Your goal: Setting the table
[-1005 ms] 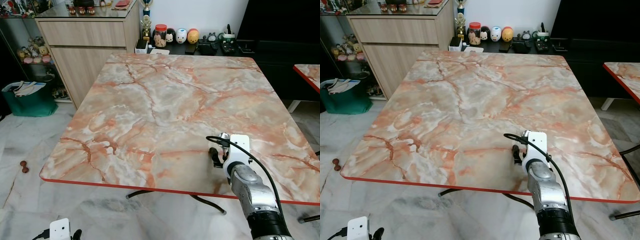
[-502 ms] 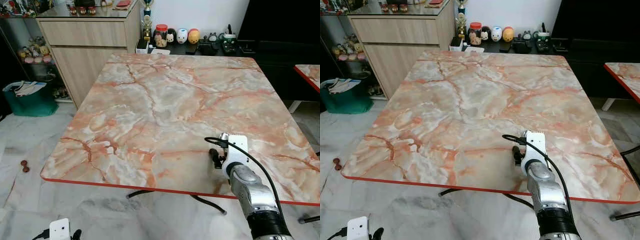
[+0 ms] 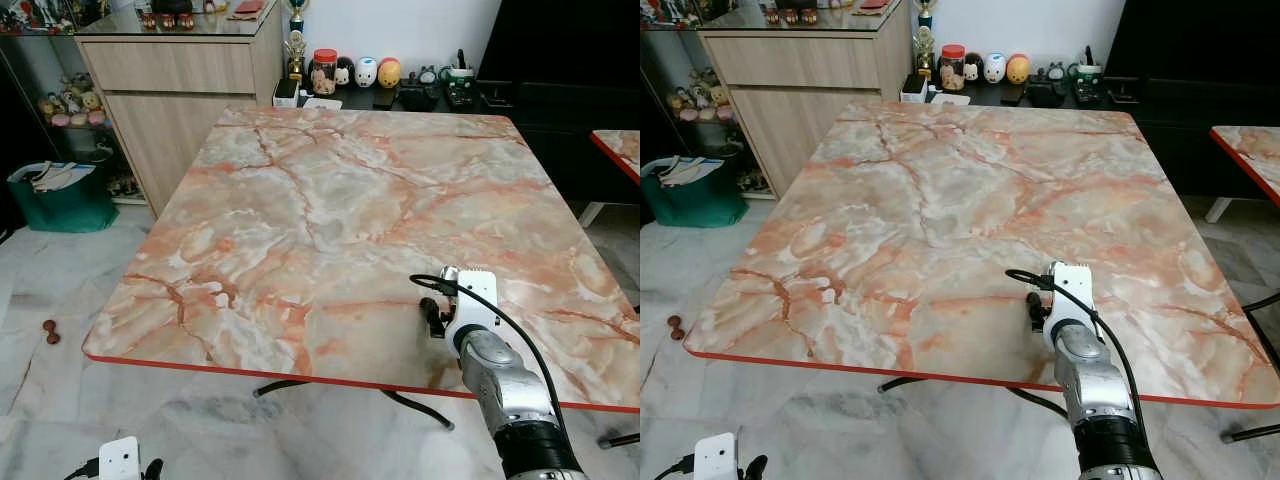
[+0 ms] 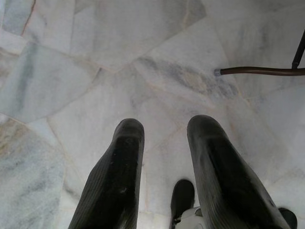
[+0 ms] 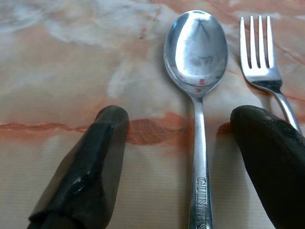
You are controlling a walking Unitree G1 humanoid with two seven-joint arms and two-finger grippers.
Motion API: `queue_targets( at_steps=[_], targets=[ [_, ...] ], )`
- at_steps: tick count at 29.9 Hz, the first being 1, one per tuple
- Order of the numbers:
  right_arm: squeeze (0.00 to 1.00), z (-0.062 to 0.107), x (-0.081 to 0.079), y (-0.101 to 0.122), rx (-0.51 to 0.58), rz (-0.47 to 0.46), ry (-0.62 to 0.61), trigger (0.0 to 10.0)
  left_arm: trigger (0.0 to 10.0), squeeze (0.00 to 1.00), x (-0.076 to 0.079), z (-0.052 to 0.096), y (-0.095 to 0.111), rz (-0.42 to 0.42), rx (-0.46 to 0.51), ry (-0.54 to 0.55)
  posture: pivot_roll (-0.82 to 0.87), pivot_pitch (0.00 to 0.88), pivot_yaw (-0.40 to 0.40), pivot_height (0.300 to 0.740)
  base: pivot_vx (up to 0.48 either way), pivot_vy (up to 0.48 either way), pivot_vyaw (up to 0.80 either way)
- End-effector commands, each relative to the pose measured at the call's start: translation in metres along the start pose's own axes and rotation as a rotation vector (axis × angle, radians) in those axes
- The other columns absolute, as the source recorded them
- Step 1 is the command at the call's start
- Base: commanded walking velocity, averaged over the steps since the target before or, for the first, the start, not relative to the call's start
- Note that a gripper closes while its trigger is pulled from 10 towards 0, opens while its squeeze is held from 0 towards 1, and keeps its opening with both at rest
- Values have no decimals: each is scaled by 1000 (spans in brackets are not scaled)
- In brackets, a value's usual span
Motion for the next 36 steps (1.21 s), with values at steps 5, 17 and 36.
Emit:
queue_targets(
  at_steps=[5, 17, 36],
  targets=[
    [0, 0, -3, -16, -57, 4, 10, 0, 10000, 0, 0, 0, -1, -19, -4, -2, -16, 0, -8, 740, 0, 0, 0],
    [0, 0, -1, -18, -65, 12, 9, 0, 10000, 0, 0, 0, -1, -18, -5, -4, -17, 0, -8, 740, 0, 0, 0],
    [0, 0, -9, -17, -58, 13, 40, 0, 10000, 0, 1, -1, 1, -18, 2, -8, -14, 0, -9, 740, 0, 0, 0]
  ],
)
Point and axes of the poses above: a point about 5 cm out from each wrist's last joint towards the gripper, its own z axis pointing back from the gripper into the wrist, its own y axis along the axis of the wrist's last joint, x = y × z, the point moved 6 cm from there along -z, pointing out of the wrist towards the gripper, and after that the axes turned 9 degrees about -z, right-handed, at the moved point
